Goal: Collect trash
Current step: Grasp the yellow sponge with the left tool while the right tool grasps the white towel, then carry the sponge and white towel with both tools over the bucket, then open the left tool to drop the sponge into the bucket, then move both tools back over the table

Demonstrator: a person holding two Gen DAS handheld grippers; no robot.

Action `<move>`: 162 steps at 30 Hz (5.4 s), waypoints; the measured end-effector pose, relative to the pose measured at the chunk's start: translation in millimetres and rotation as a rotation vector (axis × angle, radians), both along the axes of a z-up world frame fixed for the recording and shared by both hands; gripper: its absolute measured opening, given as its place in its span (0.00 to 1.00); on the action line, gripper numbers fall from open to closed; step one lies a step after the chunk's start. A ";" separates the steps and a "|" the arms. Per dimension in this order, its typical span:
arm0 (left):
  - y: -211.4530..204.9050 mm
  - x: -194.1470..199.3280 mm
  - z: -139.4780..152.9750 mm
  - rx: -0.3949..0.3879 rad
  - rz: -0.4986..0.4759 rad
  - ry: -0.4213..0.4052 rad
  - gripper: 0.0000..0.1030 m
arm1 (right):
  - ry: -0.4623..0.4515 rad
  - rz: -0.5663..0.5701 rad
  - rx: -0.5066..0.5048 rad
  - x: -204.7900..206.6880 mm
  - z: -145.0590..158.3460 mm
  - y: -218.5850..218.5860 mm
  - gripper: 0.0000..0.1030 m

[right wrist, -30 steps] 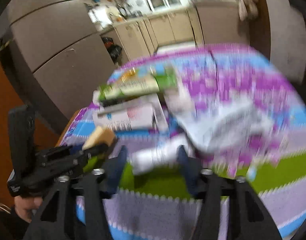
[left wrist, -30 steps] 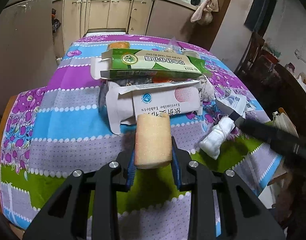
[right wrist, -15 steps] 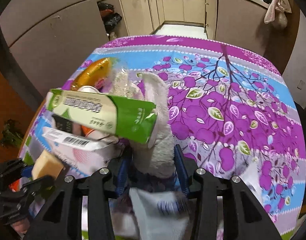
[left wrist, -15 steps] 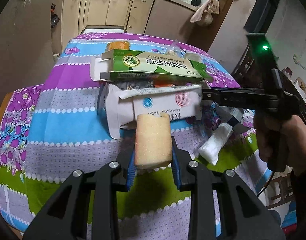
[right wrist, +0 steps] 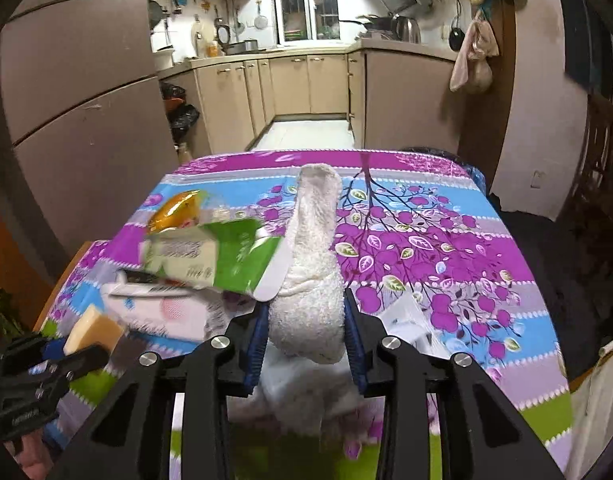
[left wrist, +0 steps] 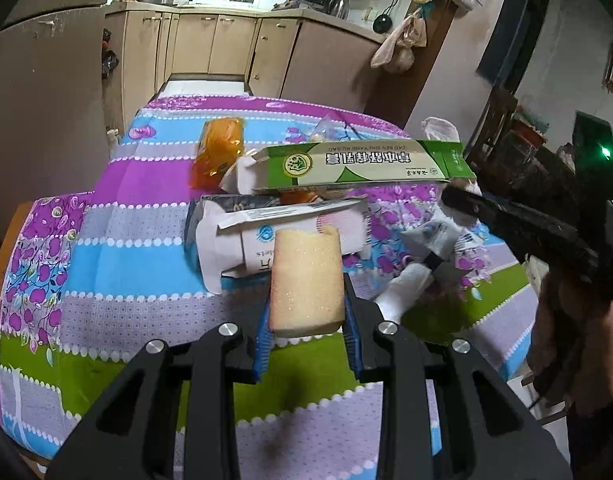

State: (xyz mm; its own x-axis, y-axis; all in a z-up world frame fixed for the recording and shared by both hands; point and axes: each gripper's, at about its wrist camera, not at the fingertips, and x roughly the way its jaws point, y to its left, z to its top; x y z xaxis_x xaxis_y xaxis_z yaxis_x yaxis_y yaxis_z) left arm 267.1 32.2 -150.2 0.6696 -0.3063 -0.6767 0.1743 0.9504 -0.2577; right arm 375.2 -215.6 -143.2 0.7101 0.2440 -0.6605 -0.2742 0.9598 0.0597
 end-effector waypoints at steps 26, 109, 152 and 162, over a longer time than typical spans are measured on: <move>-12.7 -24.5 45.1 -0.031 -0.021 -0.097 0.27 | -0.211 -0.028 -0.040 -108.4 56.7 -11.1 0.34; -481.2 10.6 9.0 0.180 -0.678 0.140 0.53 | 0.230 -0.660 0.113 -178.1 -19.1 -462.4 0.46; 86.6 106.5 34.1 -0.022 0.085 0.147 0.59 | 0.040 0.219 0.167 -48.4 42.9 -40.5 0.63; 59.0 148.1 -4.5 0.017 -0.053 0.310 0.59 | 0.129 0.286 0.148 26.4 23.6 14.9 0.63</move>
